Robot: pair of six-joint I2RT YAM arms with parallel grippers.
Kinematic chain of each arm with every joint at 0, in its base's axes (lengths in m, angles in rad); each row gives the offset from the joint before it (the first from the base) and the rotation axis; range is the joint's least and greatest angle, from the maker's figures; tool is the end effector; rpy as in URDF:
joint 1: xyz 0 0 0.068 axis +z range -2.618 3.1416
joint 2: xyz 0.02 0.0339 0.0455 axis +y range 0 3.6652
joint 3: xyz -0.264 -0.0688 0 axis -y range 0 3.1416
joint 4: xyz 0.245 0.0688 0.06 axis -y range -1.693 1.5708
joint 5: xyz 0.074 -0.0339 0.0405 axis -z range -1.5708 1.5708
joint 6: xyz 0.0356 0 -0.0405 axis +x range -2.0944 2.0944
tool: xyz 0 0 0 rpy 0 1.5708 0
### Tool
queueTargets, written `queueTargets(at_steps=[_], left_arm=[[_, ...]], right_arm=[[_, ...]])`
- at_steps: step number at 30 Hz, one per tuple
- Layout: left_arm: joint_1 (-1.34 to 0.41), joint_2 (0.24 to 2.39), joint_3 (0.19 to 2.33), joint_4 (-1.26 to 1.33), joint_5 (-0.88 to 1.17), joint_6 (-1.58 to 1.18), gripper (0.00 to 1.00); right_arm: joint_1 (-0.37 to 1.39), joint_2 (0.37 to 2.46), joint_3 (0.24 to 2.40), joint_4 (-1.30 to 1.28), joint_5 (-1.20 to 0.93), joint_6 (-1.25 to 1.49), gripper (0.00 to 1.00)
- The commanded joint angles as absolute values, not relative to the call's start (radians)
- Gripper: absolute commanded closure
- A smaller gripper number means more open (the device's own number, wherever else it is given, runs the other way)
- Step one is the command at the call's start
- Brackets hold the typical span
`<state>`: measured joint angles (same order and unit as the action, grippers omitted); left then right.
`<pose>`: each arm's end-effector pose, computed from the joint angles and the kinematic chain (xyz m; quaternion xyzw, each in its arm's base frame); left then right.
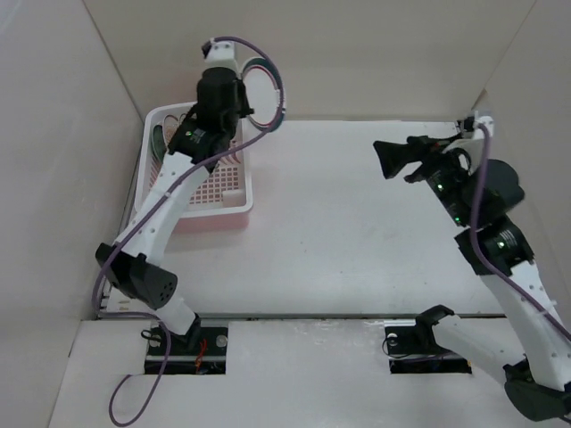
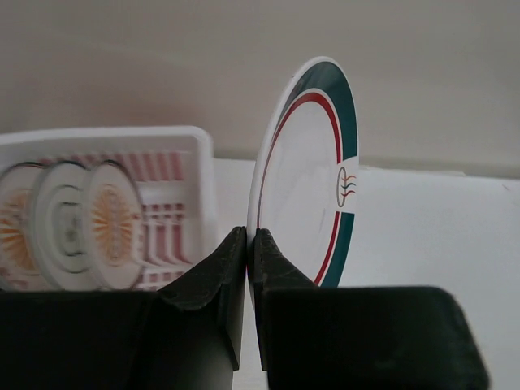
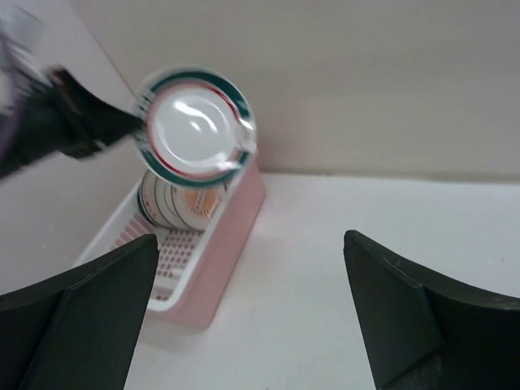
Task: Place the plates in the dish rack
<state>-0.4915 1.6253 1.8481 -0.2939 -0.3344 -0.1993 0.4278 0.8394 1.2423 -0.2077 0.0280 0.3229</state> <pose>0.3294 -0.1631 0.4821 -0.0072 0.7304 -0.1129 0.6736 0.1397 0.0626 0.4825 -0.0225 0.6345 0.2750 0.7220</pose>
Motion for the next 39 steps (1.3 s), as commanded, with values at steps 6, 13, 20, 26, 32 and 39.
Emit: queueTargets(at_steps=[6, 13, 20, 26, 32, 39], left_arm=[[-0.373, 1.497, 1.789, -0.246, -0.523, -0.005, 1.0], [-0.354, 1.528, 1.73, -0.166, -0.613, 0.103, 1.0], [-0.354, 1.588, 1.663, -0.088, -0.675, 0.147, 1.0], [-0.354, 1.647, 1.663, -0.052, -0.721, 0.192, 1.0], [-0.354, 1.689, 1.651, 0.014, -0.761, 0.252, 1.0], [-0.354, 1.763, 1.66, 0.086, -0.752, 0.313, 1.0]], right_arm=[[0.439, 0.927, 1.173, -0.091, -0.057, 0.374, 0.0], [0.439, 0.94, 1.164, -0.091, -0.057, 0.365, 0.0], [0.448, 0.94, 1.155, -0.091, -0.048, 0.356, 0.0], [0.448, 0.962, 1.155, -0.091, -0.057, 0.356, 0.0], [0.448, 0.962, 1.155, -0.091, -0.057, 0.347, 0.0], [0.457, 0.98, 1.155, -0.091, -0.078, 0.347, 0.0]])
